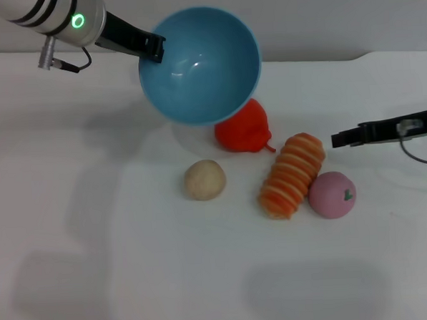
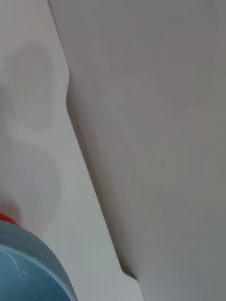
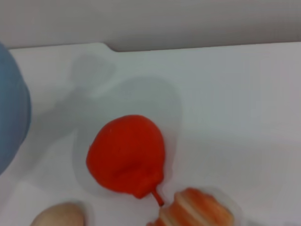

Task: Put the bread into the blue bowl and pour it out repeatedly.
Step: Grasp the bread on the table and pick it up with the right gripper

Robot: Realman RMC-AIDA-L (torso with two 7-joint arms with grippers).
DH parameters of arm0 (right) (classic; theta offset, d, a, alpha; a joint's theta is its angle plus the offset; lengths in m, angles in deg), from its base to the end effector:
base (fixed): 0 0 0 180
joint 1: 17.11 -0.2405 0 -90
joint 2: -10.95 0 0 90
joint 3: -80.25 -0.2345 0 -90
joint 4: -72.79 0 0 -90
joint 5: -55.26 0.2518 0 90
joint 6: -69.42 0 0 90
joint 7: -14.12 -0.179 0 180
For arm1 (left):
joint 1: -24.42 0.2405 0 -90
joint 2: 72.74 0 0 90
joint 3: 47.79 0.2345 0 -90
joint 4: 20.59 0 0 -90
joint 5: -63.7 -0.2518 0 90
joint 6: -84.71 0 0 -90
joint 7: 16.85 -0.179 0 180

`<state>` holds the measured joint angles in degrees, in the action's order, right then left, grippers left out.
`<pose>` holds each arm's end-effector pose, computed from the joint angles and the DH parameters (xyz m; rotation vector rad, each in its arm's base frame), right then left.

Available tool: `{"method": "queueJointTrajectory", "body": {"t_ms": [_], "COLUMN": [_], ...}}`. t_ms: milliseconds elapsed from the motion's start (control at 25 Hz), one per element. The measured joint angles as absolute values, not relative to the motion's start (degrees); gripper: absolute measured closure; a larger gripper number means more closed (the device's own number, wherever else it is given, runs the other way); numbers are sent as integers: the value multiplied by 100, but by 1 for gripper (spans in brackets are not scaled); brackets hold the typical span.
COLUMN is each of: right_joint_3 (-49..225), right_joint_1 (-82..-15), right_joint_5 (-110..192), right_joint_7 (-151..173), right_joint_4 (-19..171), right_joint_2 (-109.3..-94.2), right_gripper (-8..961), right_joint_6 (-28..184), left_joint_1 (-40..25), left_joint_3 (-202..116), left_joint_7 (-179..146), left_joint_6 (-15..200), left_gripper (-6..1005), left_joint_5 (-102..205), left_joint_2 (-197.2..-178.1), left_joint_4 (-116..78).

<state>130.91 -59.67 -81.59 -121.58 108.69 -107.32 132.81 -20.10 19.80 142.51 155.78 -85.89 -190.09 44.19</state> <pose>0.2643 0.4420 -0.0490 -2.2967 1.4961 0.1271 -0.1528 0.4789 0.0149 -2.2418 -1.1583 0.0699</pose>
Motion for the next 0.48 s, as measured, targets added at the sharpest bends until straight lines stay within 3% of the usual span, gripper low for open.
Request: {"method": "queueJointTrajectory", "body": {"t_ms": [480], "right_joint_3": [13231], "right_joint_1": [-6619], "right_joint_5": [-8032], "right_joint_7": [-12140], "right_joint_4": [9635], "right_joint_2": [-10790], "right_gripper": [530], "right_joint_6": [12326], "left_joint_1": [-2013], "left_joint_3": [2006], "left_joint_7": [14217], "left_joint_6": [15566], "left_gripper": [985], "left_joint_5": [-8589], "left_joint_2": [-19025], "left_joint_4": [4387]}}
